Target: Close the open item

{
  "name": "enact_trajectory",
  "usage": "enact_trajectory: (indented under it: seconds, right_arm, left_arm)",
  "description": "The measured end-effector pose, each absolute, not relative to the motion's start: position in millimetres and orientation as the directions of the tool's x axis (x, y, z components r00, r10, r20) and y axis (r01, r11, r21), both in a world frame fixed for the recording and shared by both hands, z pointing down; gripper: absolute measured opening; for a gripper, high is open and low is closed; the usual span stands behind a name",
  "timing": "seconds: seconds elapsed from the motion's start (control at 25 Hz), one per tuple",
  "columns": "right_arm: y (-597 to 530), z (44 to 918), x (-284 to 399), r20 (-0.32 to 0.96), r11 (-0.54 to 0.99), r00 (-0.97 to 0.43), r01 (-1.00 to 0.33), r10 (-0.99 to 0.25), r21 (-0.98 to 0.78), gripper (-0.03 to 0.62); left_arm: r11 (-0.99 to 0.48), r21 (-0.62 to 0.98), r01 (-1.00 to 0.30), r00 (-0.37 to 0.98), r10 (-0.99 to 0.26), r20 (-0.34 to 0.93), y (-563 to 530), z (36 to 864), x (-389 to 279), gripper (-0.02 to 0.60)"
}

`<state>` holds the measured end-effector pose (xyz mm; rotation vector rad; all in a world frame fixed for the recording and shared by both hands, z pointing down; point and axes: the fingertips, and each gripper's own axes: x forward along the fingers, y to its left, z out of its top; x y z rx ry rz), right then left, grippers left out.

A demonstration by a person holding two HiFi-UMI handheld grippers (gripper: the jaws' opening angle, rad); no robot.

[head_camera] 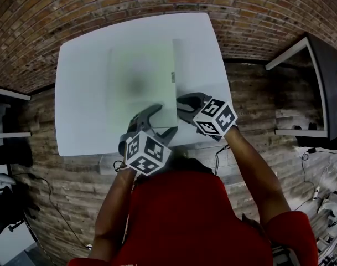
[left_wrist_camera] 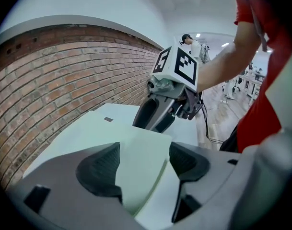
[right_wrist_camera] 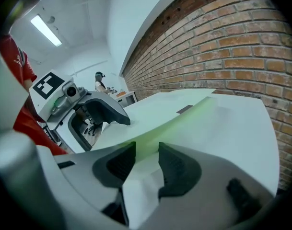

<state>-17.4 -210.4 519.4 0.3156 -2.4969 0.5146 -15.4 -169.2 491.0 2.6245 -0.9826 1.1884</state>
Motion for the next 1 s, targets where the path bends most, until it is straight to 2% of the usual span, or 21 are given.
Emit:
enact_trajectory:
  seconds: [0.4,0.8,1.0]
  right_arm:
    - [-209.7,520.3,-17.8,0.591,0.918,-0.800,-0.304,-0.100,-0.256,0.156]
    - [-210.5,522.2,-6.7,0.601,0.925,-0.794,-0.291,-0.090,-0.246,0.156]
    - [-230.2,517.5,15.3,0.568,0.869,-0.811,-0.378,-0.144,-0.320,0.156]
  left_arm:
    - [-0.855,0.026,-0.519,0.620,-0.355,0.700,-158.5,482.4,-9.6,0.319]
    - [-0.850,0.047,-0.525,0.620,-0.345,0.705,-164.0,493.2,0.3,0.319]
    - [-0.880,0.036,-0.473,0.602,-0.293,0.743,-151.6,509.0,11.4,0.319]
